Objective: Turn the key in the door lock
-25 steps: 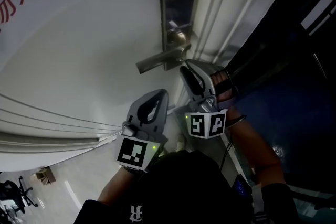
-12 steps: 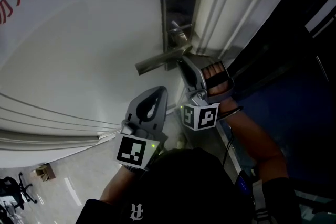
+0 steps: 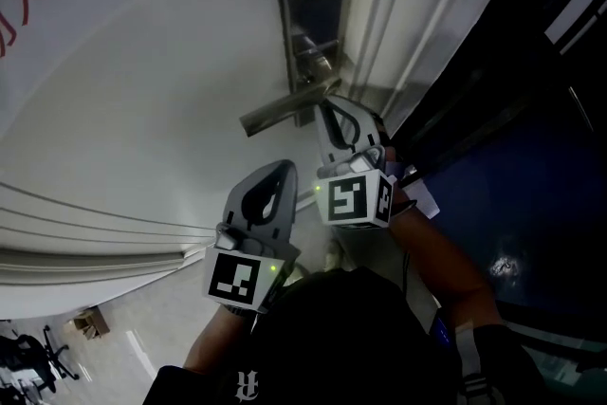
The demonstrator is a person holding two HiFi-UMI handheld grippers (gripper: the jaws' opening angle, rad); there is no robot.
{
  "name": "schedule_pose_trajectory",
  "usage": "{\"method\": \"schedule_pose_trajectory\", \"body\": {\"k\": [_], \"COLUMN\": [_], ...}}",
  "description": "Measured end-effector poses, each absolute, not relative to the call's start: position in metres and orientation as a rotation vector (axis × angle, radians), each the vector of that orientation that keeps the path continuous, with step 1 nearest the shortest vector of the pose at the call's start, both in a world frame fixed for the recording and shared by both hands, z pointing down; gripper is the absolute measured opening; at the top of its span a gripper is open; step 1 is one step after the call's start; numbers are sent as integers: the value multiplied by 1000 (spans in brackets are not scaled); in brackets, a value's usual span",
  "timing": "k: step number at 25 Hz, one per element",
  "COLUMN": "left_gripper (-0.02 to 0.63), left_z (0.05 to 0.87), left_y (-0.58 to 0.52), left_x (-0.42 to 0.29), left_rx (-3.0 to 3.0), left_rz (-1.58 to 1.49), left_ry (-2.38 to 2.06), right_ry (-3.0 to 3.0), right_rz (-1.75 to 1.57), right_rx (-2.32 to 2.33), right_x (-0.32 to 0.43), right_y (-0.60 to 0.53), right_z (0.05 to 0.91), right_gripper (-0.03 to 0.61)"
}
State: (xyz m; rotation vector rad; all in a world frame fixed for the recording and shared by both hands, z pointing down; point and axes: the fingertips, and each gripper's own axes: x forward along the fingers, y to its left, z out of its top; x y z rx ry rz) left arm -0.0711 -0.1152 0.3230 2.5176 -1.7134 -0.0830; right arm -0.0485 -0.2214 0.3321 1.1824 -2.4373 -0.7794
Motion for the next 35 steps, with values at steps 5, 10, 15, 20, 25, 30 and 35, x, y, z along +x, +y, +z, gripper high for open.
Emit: {"method": "schedule_pose_trajectory", "body": {"k": [5, 10, 15, 20, 25, 30, 35], "left_gripper": [8, 6, 8, 6, 8, 7, 7], "left_z": [324, 324, 325, 324, 324, 324, 325], "left_y": [-114, -112, -113, -114, -115, -116, -117], "left_x": [-71, -68, -68, -69, -69, -70, -68], "left_rx": [2535, 2546, 2546, 2542, 2537, 2530, 2532], "left_rz": [-77, -73, -69, -71, -72, -74, -81], "left_ry": [-1697, -1681, -1677, -1682, -1691, -1697, -1686], "right_ry": [-2702, -2899, -2979, -2989, -2868, -2881, -2994], "right_rz": [-246, 339, 1030, 1484, 1939, 2018, 1779], "right_rx": [1224, 1175, 1040, 891, 739, 630, 612], "right_x": [-46, -41, -38, -38, -34, -35, -33], "right_y": [-225, -228, -230, -233, -234, -234, -231], "right_z": [332, 335, 338, 334, 346, 343, 336], "right_gripper": [21, 23, 23, 23, 34, 44, 48]}}
